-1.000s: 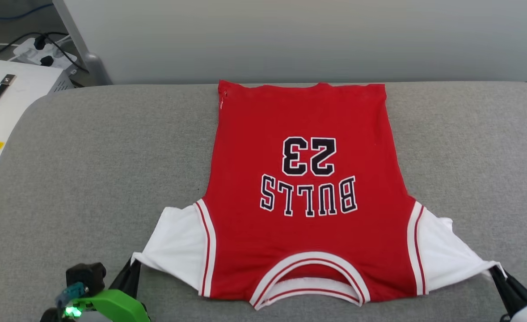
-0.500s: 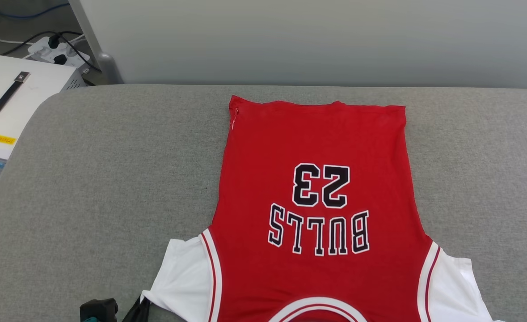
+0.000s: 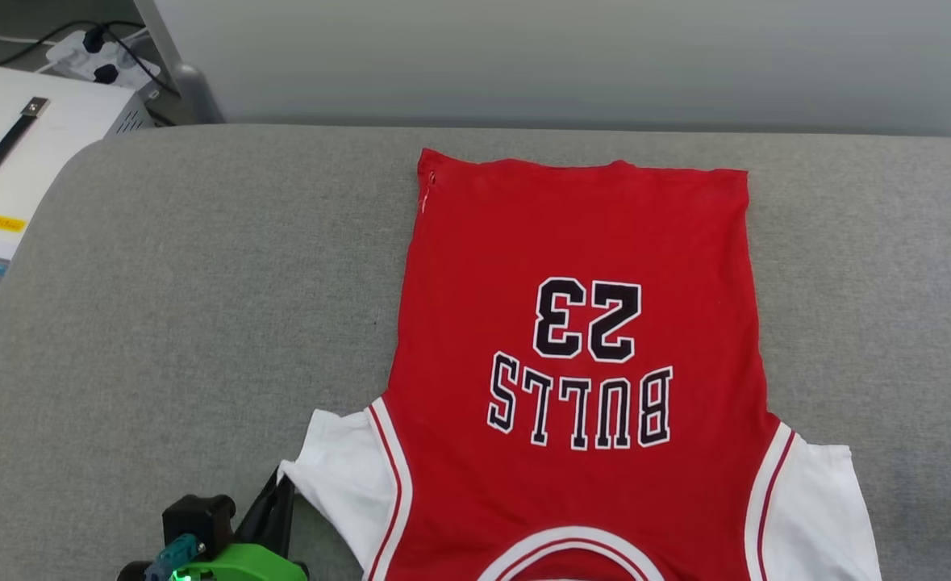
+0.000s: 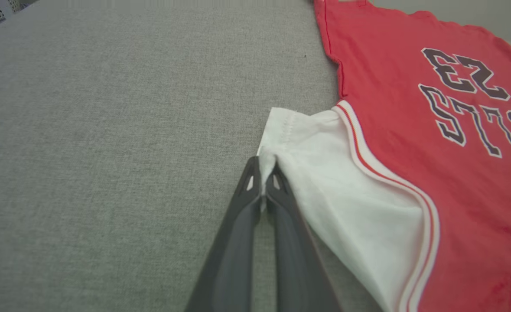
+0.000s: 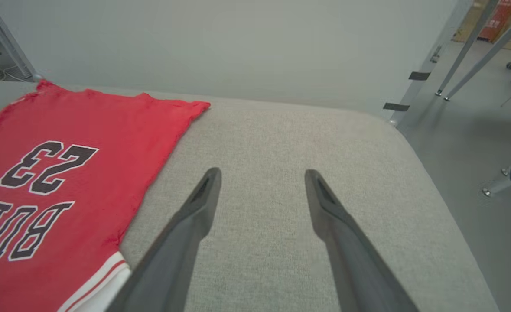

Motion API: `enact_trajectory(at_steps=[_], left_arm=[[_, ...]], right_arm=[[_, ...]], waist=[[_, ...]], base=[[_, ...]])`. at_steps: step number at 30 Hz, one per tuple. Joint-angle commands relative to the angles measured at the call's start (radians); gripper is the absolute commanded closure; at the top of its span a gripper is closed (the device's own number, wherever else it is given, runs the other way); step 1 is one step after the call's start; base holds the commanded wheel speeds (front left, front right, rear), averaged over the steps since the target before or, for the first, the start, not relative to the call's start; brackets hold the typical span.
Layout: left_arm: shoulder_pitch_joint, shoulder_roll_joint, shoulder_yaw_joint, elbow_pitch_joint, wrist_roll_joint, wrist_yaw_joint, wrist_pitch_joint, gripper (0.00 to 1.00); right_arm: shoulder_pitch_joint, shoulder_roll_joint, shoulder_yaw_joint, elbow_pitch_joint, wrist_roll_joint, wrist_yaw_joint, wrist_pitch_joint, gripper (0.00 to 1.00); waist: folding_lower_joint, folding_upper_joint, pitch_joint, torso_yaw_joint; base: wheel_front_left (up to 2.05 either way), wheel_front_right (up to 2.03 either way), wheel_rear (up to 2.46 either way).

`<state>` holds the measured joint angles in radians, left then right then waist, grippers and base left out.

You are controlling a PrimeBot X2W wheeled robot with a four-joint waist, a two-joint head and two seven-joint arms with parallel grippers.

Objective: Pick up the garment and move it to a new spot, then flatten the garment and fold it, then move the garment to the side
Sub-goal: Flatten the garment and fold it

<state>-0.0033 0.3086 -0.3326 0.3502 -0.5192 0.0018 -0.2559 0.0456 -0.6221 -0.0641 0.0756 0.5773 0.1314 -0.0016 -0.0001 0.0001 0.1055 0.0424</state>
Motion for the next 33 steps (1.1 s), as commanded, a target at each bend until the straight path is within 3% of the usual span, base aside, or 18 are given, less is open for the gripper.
enact_trajectory(at_steps=[1,6,10,18,22,25,33], left_arm=[[-0.021,-0.006,0.006,-0.021,0.022,0.006,-0.006,1.0],[-0.057,-0.024,0.014,-0.107,0.065,0.014,-0.006,1.0],[-0.073,-0.043,0.022,-0.172,0.086,0.016,-0.006,1.0],[-0.11,-0.077,0.012,-0.263,0.149,0.005,-0.006,1.0],[-0.145,-0.097,-0.003,-0.289,0.171,-0.015,-0.006,1.0],[-0.175,-0.122,-0.01,-0.312,0.188,-0.031,-0.006,1.0],[-0.19,-0.159,-0.01,-0.342,0.218,-0.051,-0.006,1.0]], right_arm=[[-0.061,-0.014,-0.019,-0.025,-0.01,-0.001,0.016,0.0],[-0.282,-0.052,-0.056,-0.087,0.015,-0.001,0.126,0.0],[-0.492,-0.096,0.013,-0.066,0.043,-0.001,0.304,0.0],[-0.92,-0.079,0.13,0.181,0.089,-0.001,0.813,0.0],[-1.057,-0.053,0.15,0.283,0.053,-0.001,0.987,0.0],[-1.132,-0.028,0.152,0.359,-0.015,-0.001,1.046,0.0],[-1.124,0.008,0.146,0.462,-0.084,-0.001,1.045,0.0]], waist=[[0.0001,-0.0001,0.044,0.032],[0.0001,-0.0001,0.136,0.078],[0.0001,-0.0001,0.214,0.11],[0.0001,-0.0001,0.365,0.186],[0.0001,-0.0001,0.43,0.225],[0.0001,-0.0001,0.482,0.259],[0.0001,-0.0001,0.544,0.301]], base=[[0.0,0.0,0.0],[0.0,0.0,0.0],[0.0,0.0,0.0],[0.0,0.0,0.0],[0.0,0.0,0.0],[0.0,0.0,0.0],[0.0,0.0,0.0]])
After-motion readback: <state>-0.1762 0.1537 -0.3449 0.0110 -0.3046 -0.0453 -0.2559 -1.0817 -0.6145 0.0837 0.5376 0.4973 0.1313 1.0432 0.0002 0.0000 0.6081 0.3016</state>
